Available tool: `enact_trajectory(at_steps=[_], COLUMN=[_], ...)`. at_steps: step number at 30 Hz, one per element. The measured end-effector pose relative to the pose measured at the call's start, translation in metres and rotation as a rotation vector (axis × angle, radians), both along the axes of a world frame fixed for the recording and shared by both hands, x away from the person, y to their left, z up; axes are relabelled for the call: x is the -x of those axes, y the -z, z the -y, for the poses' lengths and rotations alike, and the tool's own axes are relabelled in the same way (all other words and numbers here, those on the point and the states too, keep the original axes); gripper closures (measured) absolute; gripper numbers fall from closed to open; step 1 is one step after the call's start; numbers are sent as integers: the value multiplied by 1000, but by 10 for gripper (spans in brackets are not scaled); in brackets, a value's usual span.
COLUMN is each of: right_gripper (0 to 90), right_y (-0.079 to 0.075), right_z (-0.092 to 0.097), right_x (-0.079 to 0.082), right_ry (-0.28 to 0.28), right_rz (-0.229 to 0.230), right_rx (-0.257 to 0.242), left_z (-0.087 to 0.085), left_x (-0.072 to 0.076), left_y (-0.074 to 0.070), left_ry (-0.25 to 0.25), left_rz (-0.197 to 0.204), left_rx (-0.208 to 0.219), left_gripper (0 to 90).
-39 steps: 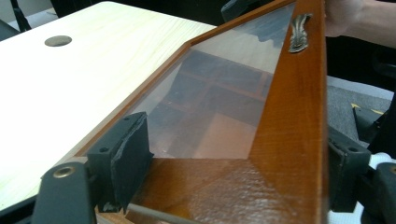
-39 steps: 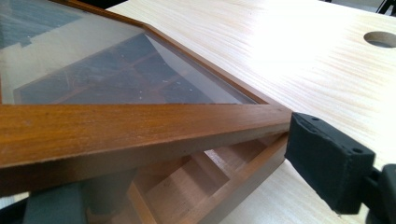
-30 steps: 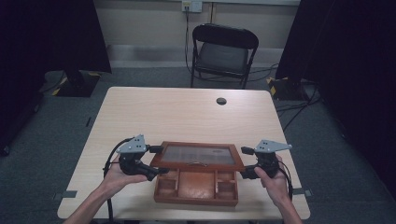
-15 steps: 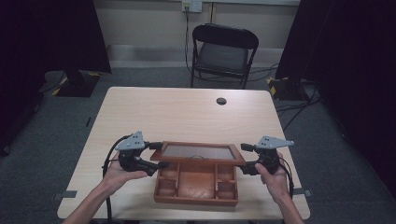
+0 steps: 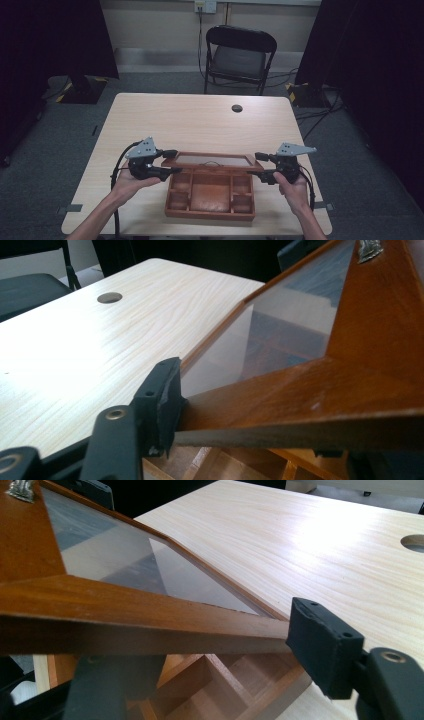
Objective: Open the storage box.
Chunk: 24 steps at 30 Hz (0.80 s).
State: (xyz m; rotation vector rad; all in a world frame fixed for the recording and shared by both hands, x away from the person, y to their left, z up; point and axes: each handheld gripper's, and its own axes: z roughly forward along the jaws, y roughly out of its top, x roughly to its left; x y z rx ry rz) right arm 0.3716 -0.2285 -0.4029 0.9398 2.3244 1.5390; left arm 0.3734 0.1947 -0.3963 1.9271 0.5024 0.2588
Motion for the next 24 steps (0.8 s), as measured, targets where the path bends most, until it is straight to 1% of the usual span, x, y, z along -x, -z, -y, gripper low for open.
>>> enact_trajectory(at_steps=[1, 2, 3, 6, 8, 10, 12, 17, 19, 20, 23, 24], right_gripper=[338, 343, 343, 345, 345, 344, 344, 342, 339, 338, 343, 345], right_y=[-1, -1, -2, -3, -4, -3, -3, -3, -4, -4, -6, -6], right_z=[0, 0, 0, 0, 1, 2, 3, 4, 4, 4, 4, 4], right_x=[-1, -2, -2, -5, -7, -9, -11, -15, -17, -18, -21, -22], right_ry=[2, 0, 2, 0, 3, 9, 17, 32, 33, 36, 43, 43], right_rz=[1, 1, 1, 0, -1, -2, -2, 0, 3, 6, 12, 13], right_rx=[-1, -5, -9, -16, -17, -23, -30, -47, -50, -53, -59, -64], left_z=[-1, -2, -2, -2, -2, -1, 0, 0, 0, -1, -1, -1], left_x=[-1, -3, -4, -8, -11, -13, -15, -22, -25, -26, -29, -30], left_y=[0, 0, 0, 1, 1, 2, 3, 7, 9, 8, 7, 6], left_ry=[-6, -4, -7, -11, -14, -12, -9, -34, -38, -39, -45, -45], left_rz=[-2, -5, -7, 5, -5, -16, -17, -39, -42, -43, -43, -42], left_rx=[9, 24, 29, 12, 0, 2, -1, -3, 13, 7, 14, 8], left_gripper=[452, 468, 473, 501, 515, 522, 529, 534, 537, 541, 549, 552])
